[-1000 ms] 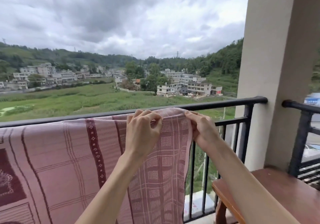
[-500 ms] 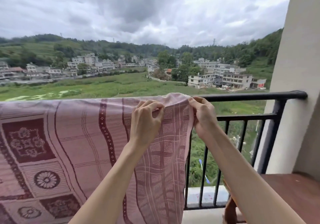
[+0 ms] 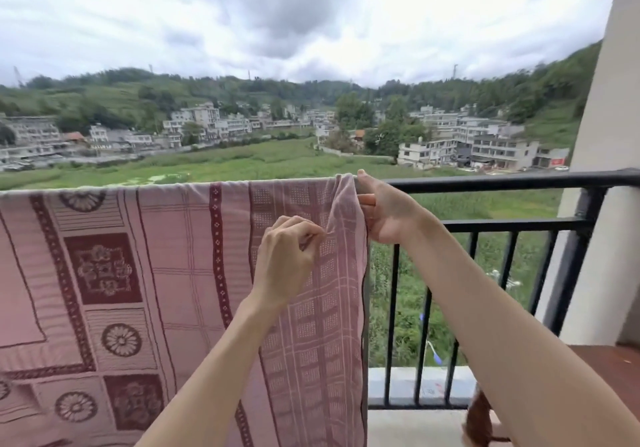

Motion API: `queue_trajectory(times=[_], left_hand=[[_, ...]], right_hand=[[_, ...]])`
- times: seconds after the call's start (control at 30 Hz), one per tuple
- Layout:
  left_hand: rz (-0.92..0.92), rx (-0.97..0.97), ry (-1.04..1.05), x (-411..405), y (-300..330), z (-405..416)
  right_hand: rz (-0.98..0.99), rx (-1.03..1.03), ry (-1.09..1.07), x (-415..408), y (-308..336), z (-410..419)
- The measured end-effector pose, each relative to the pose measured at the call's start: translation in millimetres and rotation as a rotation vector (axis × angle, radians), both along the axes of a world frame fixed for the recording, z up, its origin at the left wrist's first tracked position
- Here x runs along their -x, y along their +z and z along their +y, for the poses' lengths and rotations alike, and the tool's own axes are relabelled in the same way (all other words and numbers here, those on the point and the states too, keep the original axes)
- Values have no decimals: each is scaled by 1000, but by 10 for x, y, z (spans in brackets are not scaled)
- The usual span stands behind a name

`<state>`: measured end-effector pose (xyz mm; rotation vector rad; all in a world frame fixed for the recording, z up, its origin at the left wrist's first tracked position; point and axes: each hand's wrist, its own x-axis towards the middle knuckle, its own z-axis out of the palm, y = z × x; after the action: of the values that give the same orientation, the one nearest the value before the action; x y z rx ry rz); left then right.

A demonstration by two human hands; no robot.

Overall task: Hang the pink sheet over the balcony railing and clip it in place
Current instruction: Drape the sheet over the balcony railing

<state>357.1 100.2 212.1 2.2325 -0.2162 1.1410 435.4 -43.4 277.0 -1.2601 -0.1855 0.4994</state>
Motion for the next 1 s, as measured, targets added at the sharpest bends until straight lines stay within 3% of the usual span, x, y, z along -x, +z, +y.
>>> queue_trajectory(times=[0.17,0.27,0.37,0.57,0.77,1.0], left_hand=[[-27,-18,-8,42,24,53],[-35,-19,-5,48,9,71],[-54,-17,-11,34,44,46],[-145,4,35,-129,396,-65],[-106,18,42,-146,277,-78],[-114,65,45,-131,122,-72]], right_hand=[[276,-223,5,-22,145,76],[302,-233,-60,-13,136,122],[230,-188,-103,-98,234,121],[-126,-135,-268,-345,609,151],[80,-184,-115,-323,358,-32],[-142,66,-213,-215,159,177]])
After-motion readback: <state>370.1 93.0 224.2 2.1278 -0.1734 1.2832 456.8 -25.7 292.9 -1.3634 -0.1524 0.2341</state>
